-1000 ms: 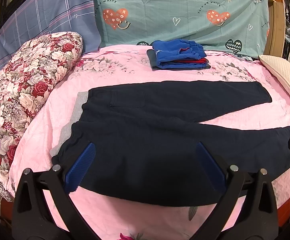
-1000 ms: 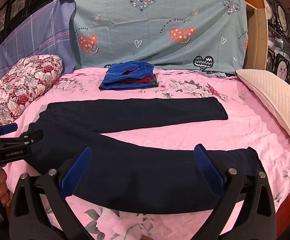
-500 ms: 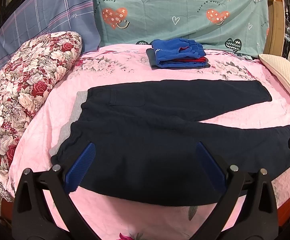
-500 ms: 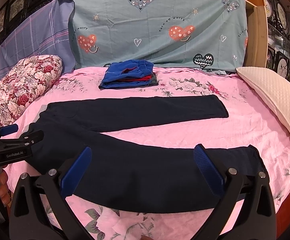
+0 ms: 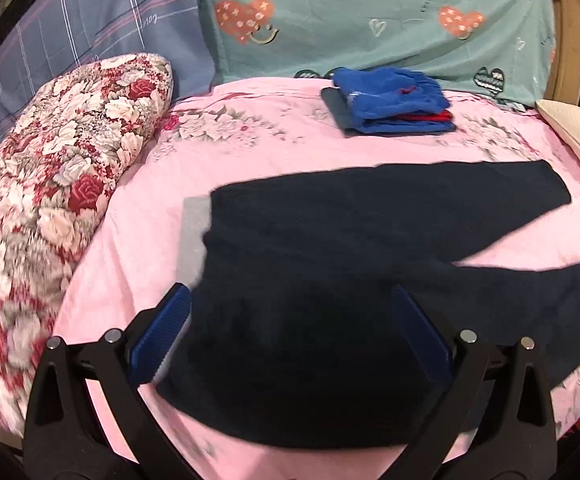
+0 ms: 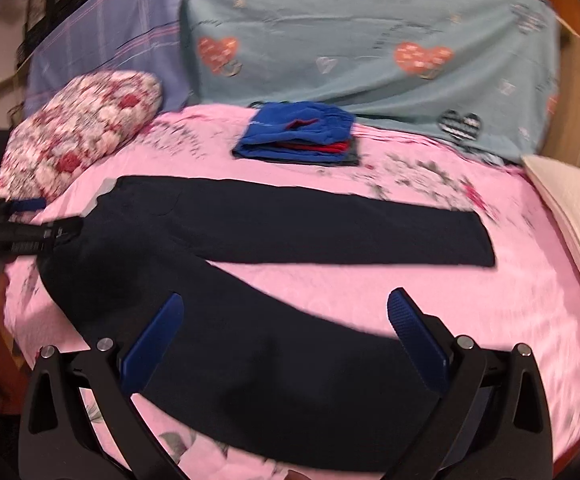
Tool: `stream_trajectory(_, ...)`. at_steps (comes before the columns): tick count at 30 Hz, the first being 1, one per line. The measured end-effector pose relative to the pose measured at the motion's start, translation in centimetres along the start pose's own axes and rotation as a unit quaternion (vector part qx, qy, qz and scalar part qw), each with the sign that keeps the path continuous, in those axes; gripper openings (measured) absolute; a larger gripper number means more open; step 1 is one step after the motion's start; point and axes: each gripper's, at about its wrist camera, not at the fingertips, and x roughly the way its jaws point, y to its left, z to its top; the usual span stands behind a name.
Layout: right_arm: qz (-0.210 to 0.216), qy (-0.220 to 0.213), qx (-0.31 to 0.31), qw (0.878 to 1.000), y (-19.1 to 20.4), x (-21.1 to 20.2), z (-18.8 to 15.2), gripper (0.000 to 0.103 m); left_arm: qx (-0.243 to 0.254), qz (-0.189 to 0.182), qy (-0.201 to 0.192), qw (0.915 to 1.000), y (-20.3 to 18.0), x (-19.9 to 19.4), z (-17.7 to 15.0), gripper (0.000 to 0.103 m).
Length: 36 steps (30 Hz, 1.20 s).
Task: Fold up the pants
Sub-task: 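Grasp the navy pants legs at the cuffs with both grippers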
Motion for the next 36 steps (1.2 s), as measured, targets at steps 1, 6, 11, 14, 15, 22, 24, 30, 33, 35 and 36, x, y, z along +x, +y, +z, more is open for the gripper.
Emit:
stream_trajectory(1,0.009,0.01,-0.028,1.0,-0.1,1.7,1.7,0.102,0.004,0.006,0.01,0.9999,1.0,1.3,1.1,0.101)
stream_trajectory(6,0.053,0.089,-0.086,0.991,-0.6,11.2,7.2,0.078,0.007,0.038,0.059,0.9975,4.6,8.2,5.5,0.101)
stream_trajectory(11,0.087,0.127,-0.108,0.982,-0.8,19.3,10.7,0.077,0.012,0.003,0.093,0.9956,4.7,13.7,8.3,0.101)
stream_trajectory(14,0.1,0.146,-0.126,0.976,-0.3,22.9,12.3,0.077,0.03,-0.002,0.109,0.9936,3.9,16.0,8.9,0.101)
stream_trajectory(15,0.1,0.148,-0.135,0.975,0.1,24.0,12.7,0.077,0.04,0.002,0.115,0.9926,3.5,16.9,9.0,0.1)
stream_trajectory(22,0.15,0.186,-0.159,0.958,1.2,28.7,12.5,0.055,0.049,-0.011,0.117,0.9918,3.0,18.8,8.3,0.099)
stream_trajectory(24,0.176,0.185,-0.156,0.954,1.2,28.7,12.5,0.03,0.04,-0.026,0.119,0.9917,3.3,18.9,8.2,0.088)
stream_trajectory(30,0.178,0.171,-0.161,0.956,1.6,27.8,12.1,0.008,0.056,-0.052,0.117,0.9902,2.1,17.5,8.5,0.03)
stream_trajectory(33,0.17,0.143,-0.163,0.961,1.9,26.6,12.7,0.008,0.057,-0.05,0.114,0.9906,2.0,17.2,8.7,0.028)
stream_trajectory(35,0.172,0.127,-0.16,0.964,1.7,25.3,13.0,0.008,0.051,-0.055,0.109,0.9912,2.1,16.7,8.9,0.019)
stream_trajectory(36,0.172,0.12,-0.161,0.964,1.7,24.7,13.2,0.007,0.052,-0.053,0.107,0.9915,2.2,16.4,9.0,0.011)
